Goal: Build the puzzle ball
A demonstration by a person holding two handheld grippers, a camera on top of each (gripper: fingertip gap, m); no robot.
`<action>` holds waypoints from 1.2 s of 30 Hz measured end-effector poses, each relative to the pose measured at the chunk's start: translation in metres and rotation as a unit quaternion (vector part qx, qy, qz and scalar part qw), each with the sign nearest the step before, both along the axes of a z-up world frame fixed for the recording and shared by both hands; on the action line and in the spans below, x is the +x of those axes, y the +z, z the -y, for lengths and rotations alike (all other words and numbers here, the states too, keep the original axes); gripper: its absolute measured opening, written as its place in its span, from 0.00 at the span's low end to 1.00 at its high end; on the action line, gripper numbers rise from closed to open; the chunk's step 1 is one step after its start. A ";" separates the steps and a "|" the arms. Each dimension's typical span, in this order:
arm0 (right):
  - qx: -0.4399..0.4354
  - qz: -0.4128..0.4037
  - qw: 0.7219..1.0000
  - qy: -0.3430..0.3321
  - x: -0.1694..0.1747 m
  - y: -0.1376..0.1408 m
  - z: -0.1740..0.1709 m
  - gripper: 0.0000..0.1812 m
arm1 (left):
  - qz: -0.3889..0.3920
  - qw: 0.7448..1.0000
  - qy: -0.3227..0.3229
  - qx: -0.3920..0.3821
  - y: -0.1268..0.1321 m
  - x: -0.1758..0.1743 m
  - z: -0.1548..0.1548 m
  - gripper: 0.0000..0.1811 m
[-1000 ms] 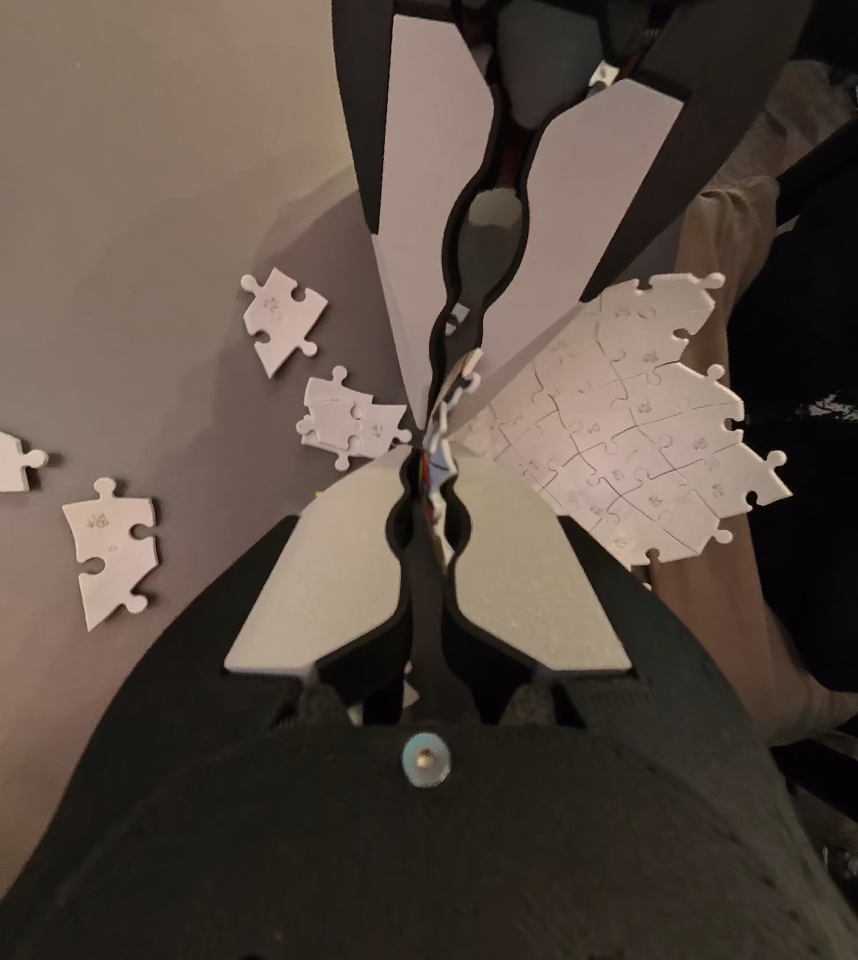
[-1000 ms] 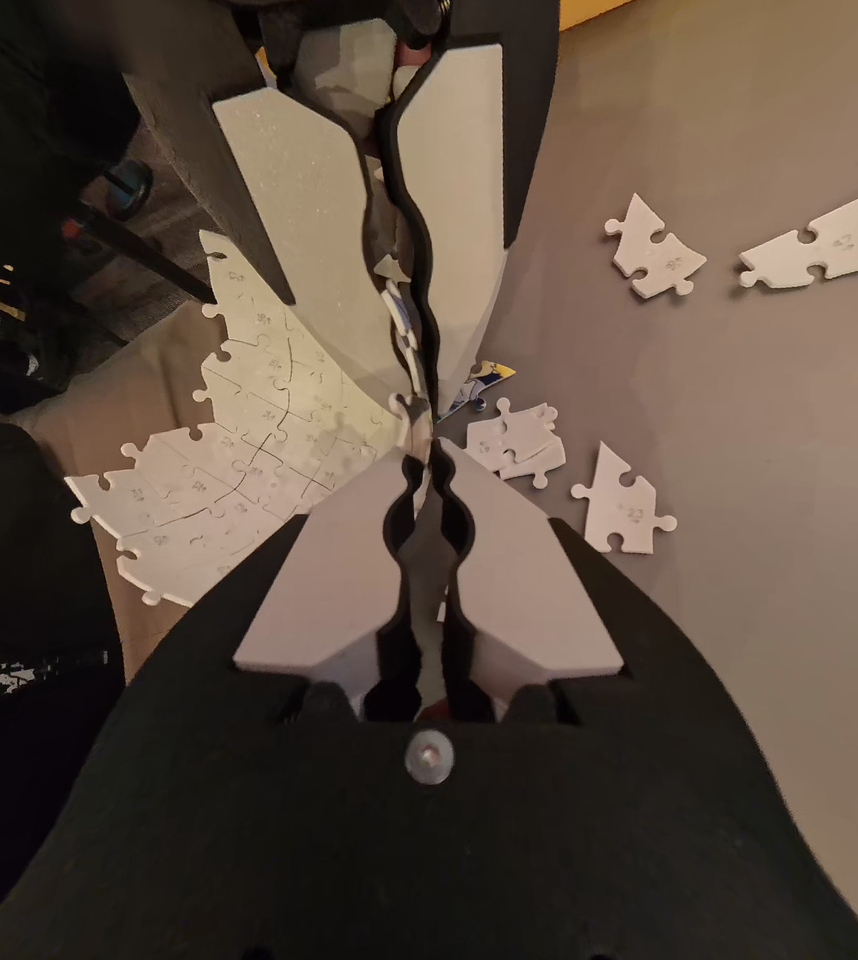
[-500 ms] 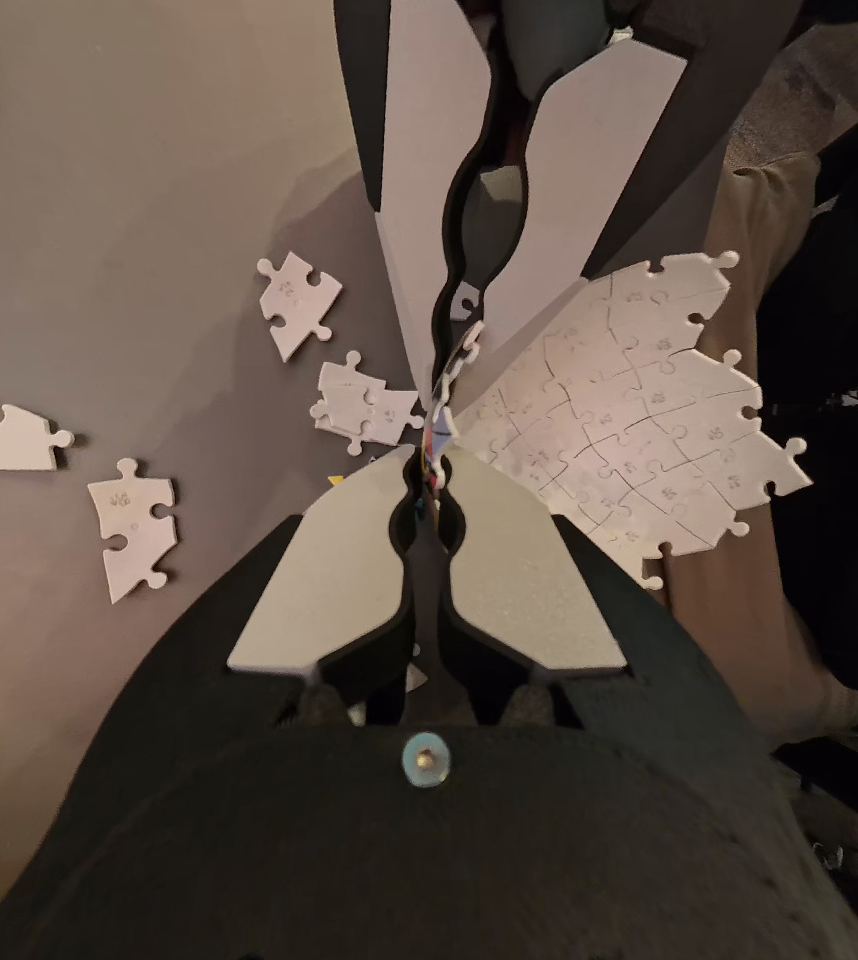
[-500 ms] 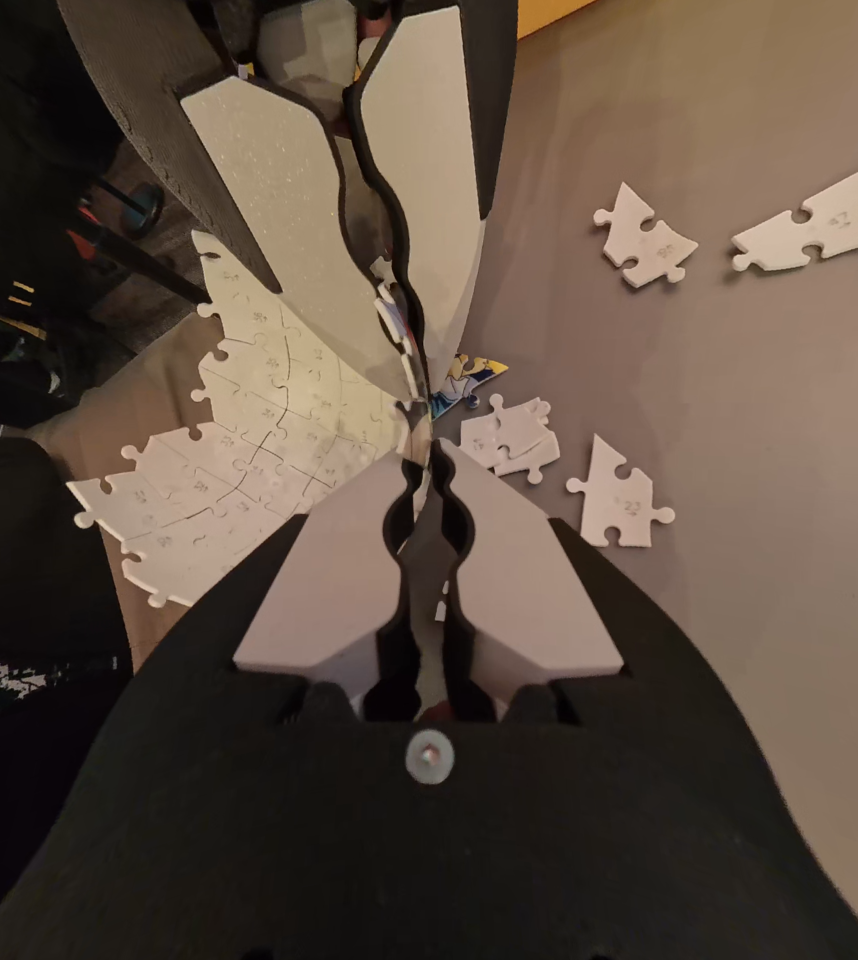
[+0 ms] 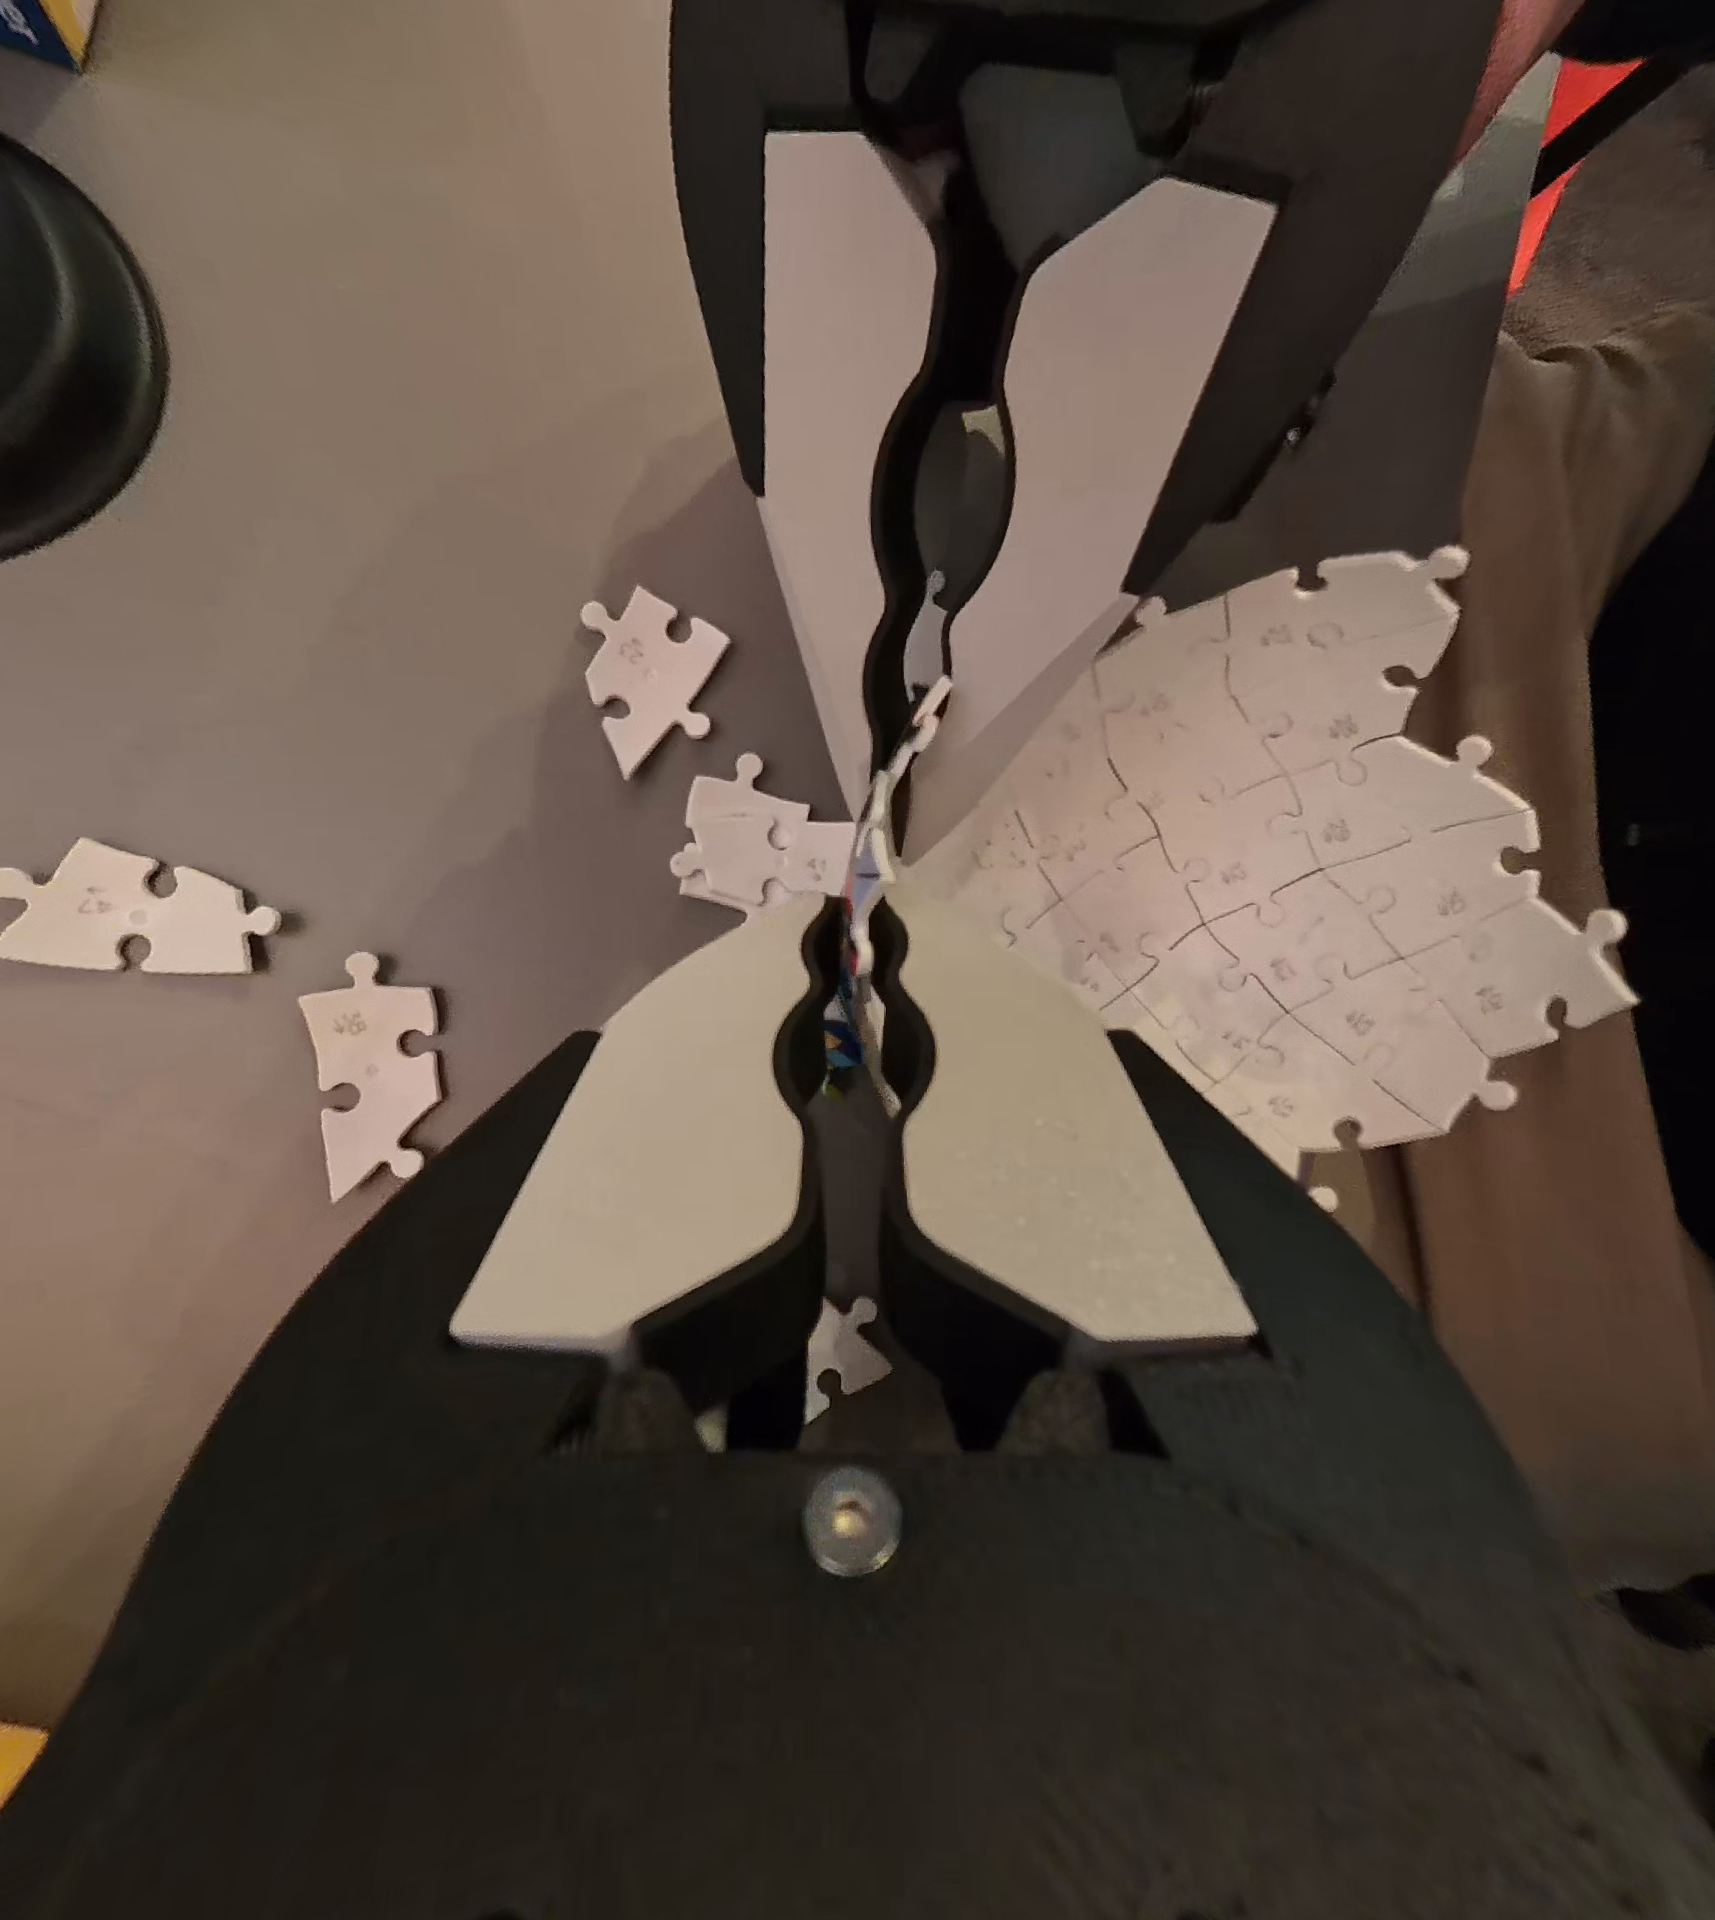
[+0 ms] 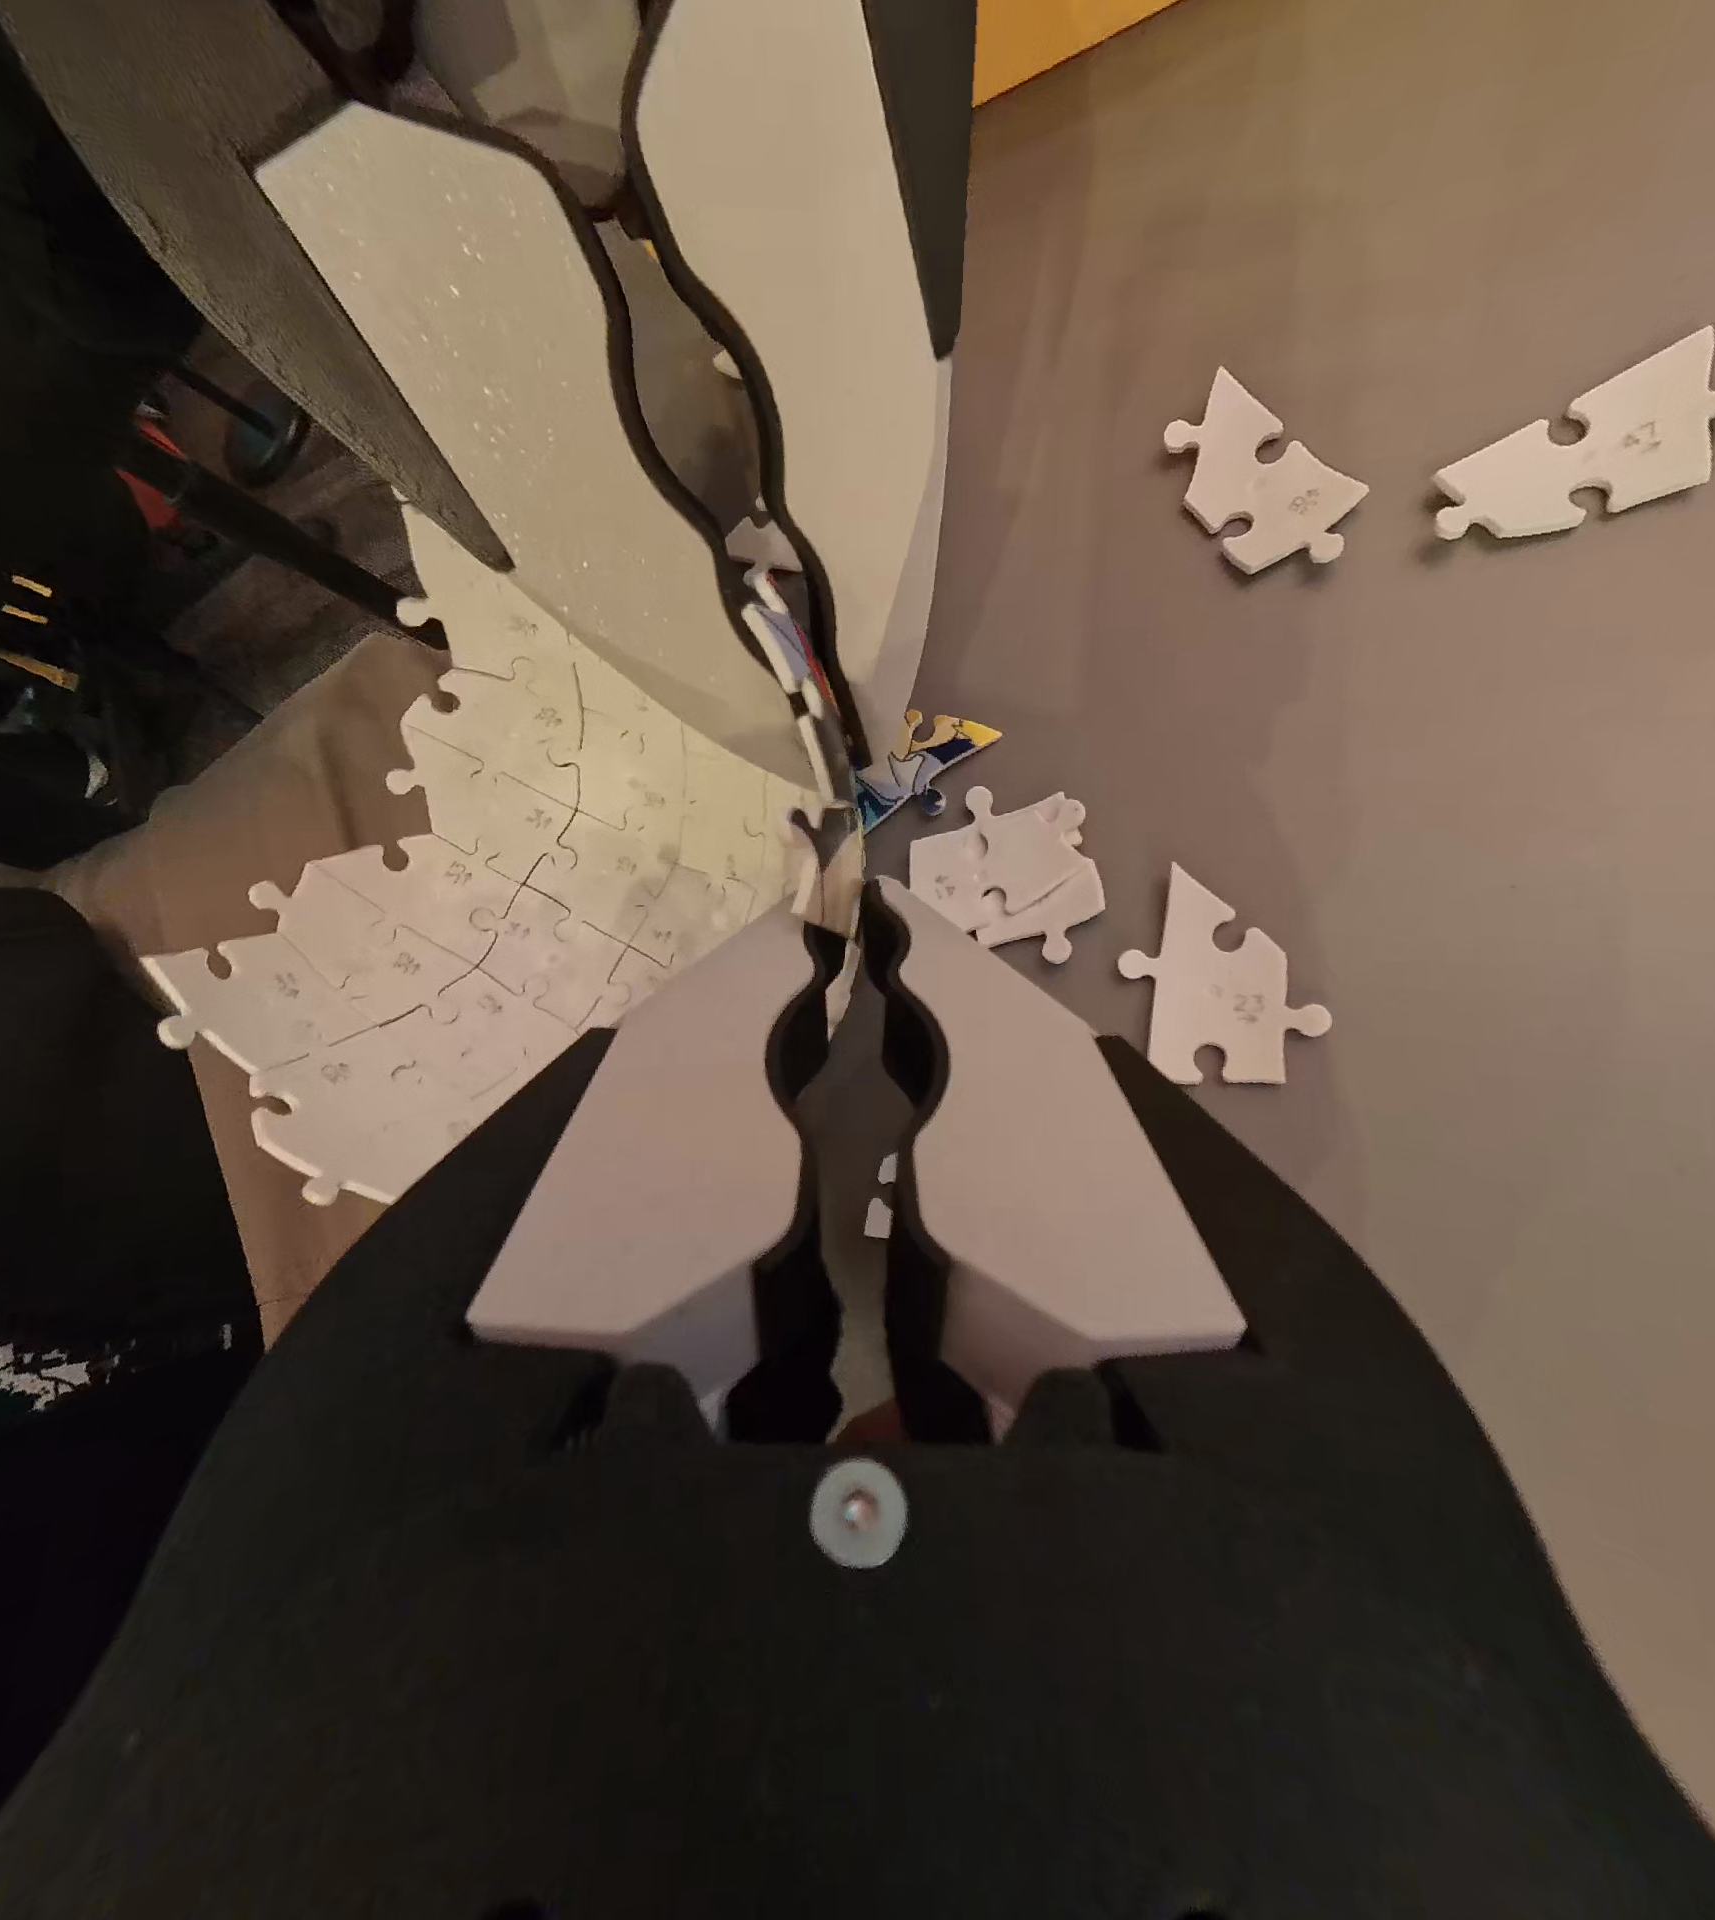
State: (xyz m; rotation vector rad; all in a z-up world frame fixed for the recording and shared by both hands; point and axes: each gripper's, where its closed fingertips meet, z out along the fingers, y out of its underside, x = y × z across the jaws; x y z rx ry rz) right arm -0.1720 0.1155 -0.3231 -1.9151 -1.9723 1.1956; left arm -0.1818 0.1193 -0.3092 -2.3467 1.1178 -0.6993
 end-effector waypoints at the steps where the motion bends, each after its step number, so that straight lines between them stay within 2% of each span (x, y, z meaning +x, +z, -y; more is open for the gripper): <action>1: -0.001 0.000 1.000 0.000 0.000 0.000 0.000 0.00 | -0.006 1.000 -0.003 0.003 0.000 -0.001 0.000 0.02; 9: -0.003 -0.001 1.000 -0.010 0.001 0.000 -0.003 0.00 | -0.035 0.999 -0.006 0.025 -0.001 0.000 -0.003 0.01; 14: -0.005 -0.001 1.000 -0.007 0.000 0.001 -0.001 0.00 | -0.021 1.000 -0.003 0.015 0.000 -0.001 0.000 0.01; 18: -0.003 -0.003 1.000 -0.009 0.000 0.002 -0.001 0.00 | -0.014 1.000 -0.006 0.019 0.003 0.000 0.001 0.06; 23: -0.001 -0.005 1.000 -0.010 -0.001 0.002 -0.002 0.01 | -0.017 1.000 -0.003 0.025 0.002 -0.002 -0.002 0.01; 30: 0.004 -0.012 1.000 -0.017 0.004 0.011 -0.010 0.10 | -0.014 1.000 0.008 0.001 -0.002 -0.005 0.001 0.01; 36: 0.003 -0.031 0.999 -0.026 0.018 0.033 -0.023 0.13 | -0.008 0.999 0.022 -0.024 -0.002 -0.006 0.004 0.04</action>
